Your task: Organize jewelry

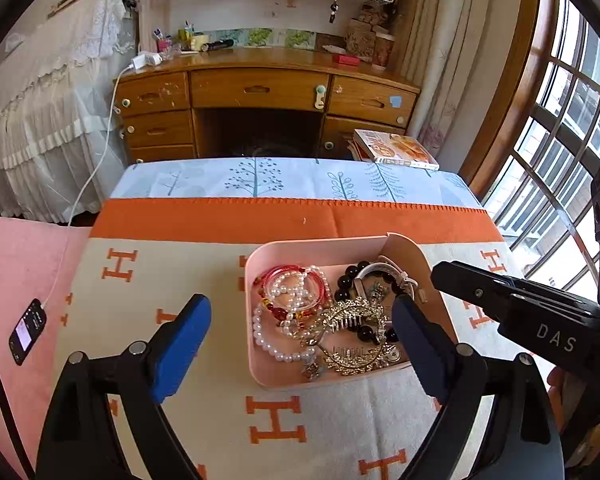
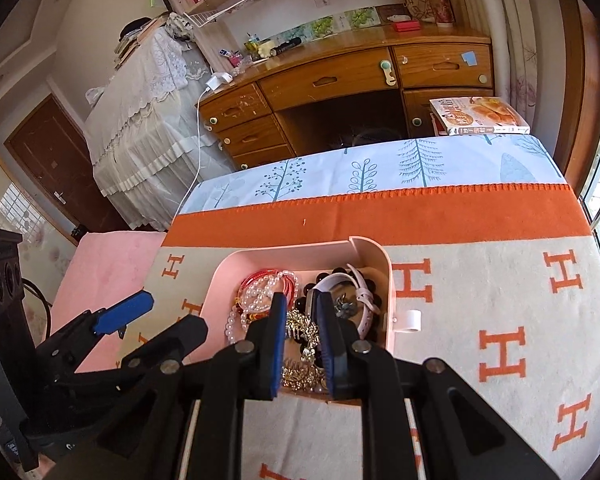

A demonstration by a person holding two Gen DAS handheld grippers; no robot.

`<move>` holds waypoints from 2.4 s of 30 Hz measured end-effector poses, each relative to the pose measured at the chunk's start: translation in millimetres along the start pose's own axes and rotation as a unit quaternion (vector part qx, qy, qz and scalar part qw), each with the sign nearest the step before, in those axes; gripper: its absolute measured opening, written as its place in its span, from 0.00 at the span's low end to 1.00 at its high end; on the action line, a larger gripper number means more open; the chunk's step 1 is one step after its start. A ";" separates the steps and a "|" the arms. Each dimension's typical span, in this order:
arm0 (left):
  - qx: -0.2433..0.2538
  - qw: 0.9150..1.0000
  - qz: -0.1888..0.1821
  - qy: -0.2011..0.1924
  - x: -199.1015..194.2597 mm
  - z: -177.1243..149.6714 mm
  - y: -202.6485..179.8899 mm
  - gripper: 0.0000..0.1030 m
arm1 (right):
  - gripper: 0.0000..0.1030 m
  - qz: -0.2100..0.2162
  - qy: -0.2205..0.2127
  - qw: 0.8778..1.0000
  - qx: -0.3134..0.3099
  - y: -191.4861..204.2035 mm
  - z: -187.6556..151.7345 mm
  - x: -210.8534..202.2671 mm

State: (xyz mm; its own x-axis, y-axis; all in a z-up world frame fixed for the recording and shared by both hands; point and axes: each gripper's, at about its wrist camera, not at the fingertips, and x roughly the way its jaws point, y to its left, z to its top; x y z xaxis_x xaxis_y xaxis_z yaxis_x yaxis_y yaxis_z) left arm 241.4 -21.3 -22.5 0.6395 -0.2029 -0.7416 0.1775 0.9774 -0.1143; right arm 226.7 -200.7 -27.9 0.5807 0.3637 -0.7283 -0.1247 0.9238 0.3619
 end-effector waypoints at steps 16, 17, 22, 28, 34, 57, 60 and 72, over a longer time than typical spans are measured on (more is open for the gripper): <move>0.023 0.999 0.031 0.010 -82.4 -74.3 -16.2 0.99 | 0.30 -0.029 -0.030 0.999 0.000 9.8 -69.4 -71.9; 0.023 0.999 0.027 0.015 -85.6 -82.3 -17.5 0.99 | 0.35 -0.032 -0.030 0.999 0.001 9.5 -76.2 -75.3; 0.027 0.999 0.034 0.007 -106.2 -119.1 -23.6 0.99 | 0.42 -0.045 -0.027 0.999 0.014 7.4 -112.3 -89.5; 0.014 0.999 0.041 0.011 -129.1 -153.4 -24.0 0.99 | 0.51 -0.070 -0.009 0.997 0.036 8.0 -153.0 -107.3; -0.006 0.999 0.053 -0.004 -151.9 -170.1 -24.8 0.99 | 0.52 -0.084 -0.023 0.996 0.011 22.6 -176.1 -130.8; -0.017 0.996 0.073 -0.054 -180.1 -169.7 -29.1 0.99 | 0.60 -0.118 -0.107 0.986 -0.054 58.0 -190.5 -162.2; -0.017 0.995 0.077 -0.057 -181.4 -169.8 -30.1 0.99 | 0.60 -0.118 -0.108 0.986 -0.055 57.7 -190.3 -162.4; -0.014 0.994 0.086 -0.061 -183.9 -170.3 -32.3 0.99 | 0.60 -0.118 -0.108 0.986 -0.055 56.8 -190.6 -162.4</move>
State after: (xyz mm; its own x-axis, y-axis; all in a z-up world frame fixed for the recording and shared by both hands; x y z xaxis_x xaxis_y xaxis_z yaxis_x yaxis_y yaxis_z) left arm -9.3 -5.5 5.0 0.7451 -0.0371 -0.6659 0.0376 0.9992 -0.0135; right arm -28.0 -184.5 0.1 0.7598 0.1148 -0.6400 -0.0453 0.9912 0.1241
